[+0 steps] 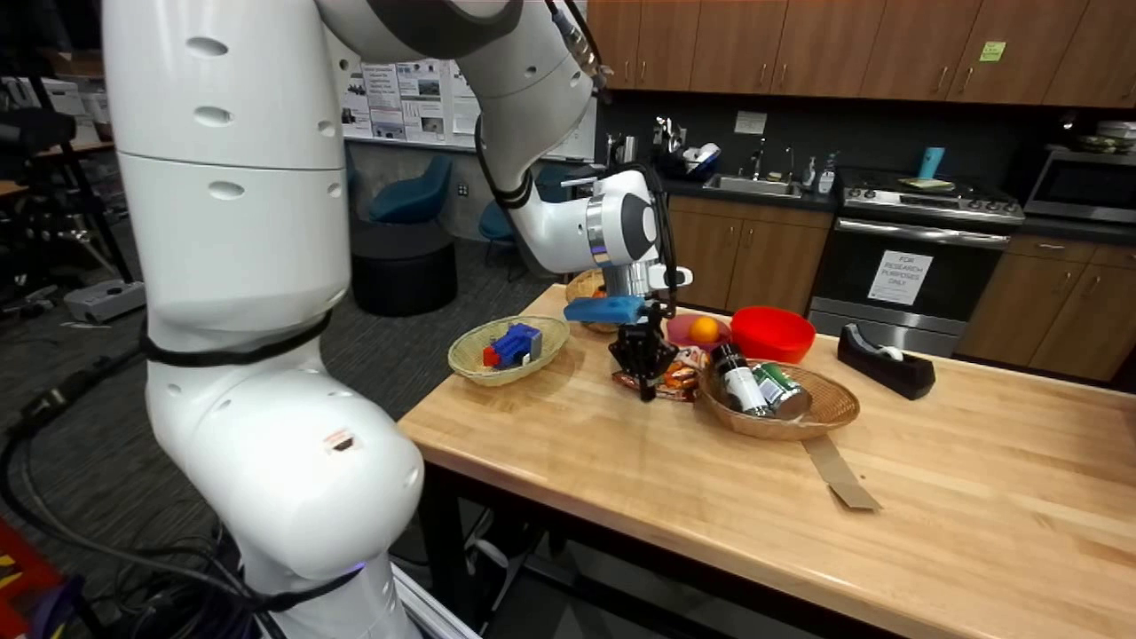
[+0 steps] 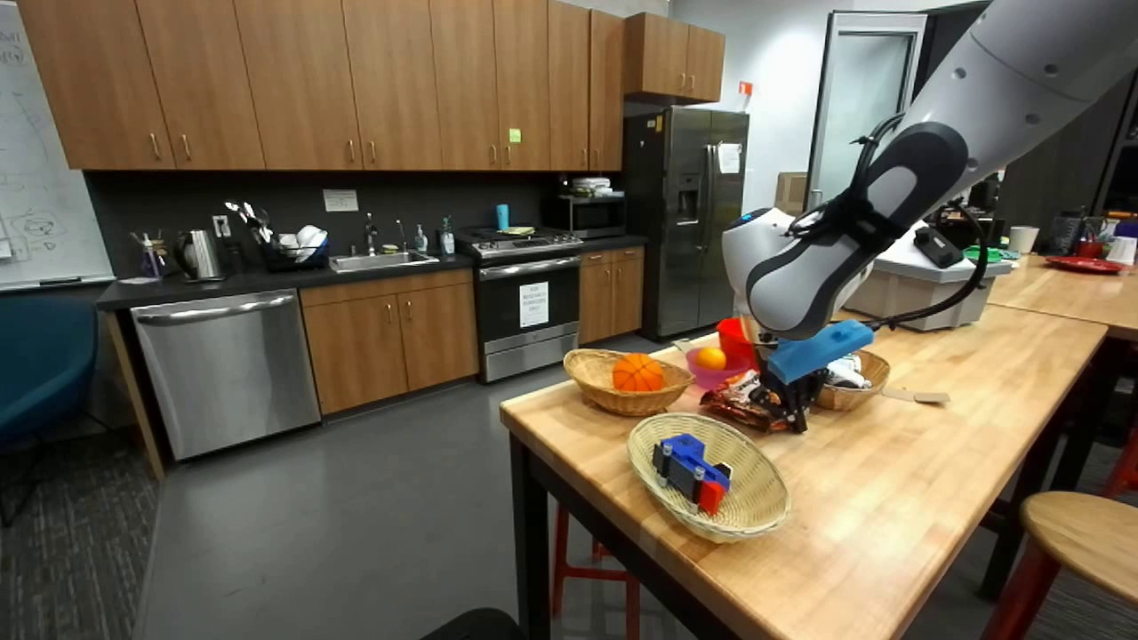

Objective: Push the red and orange packet forward

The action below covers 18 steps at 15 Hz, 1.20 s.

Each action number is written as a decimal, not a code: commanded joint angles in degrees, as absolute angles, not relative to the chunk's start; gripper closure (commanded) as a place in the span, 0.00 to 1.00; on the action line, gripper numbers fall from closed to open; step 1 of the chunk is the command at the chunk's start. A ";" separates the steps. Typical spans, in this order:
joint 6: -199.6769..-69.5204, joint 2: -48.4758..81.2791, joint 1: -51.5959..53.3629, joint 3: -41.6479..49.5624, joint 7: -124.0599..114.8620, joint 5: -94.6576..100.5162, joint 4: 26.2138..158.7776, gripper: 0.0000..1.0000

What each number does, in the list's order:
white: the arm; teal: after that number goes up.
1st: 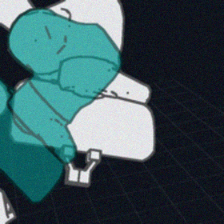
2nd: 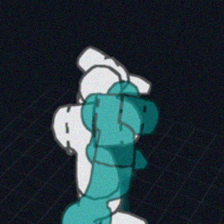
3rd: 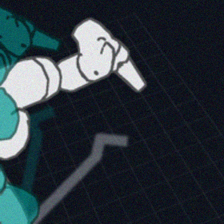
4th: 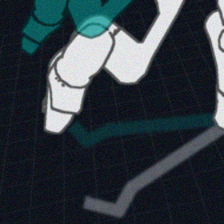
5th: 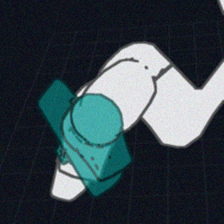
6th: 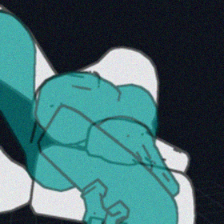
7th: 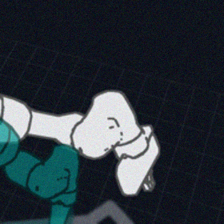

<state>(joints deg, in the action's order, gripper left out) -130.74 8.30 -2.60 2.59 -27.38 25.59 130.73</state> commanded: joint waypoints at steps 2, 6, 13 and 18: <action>-134.11 8.01 -1.45 4.30 -27.62 29.16 130.52 1.00; -136.73 8.41 -0.95 4.67 -27.44 32.04 129.73 1.00; -133.54 6.82 0.03 3.77 -25.34 29.72 129.89 1.00; -123.72 -3.24 2.62 0.51 -24.92 25.39 133.54 1.00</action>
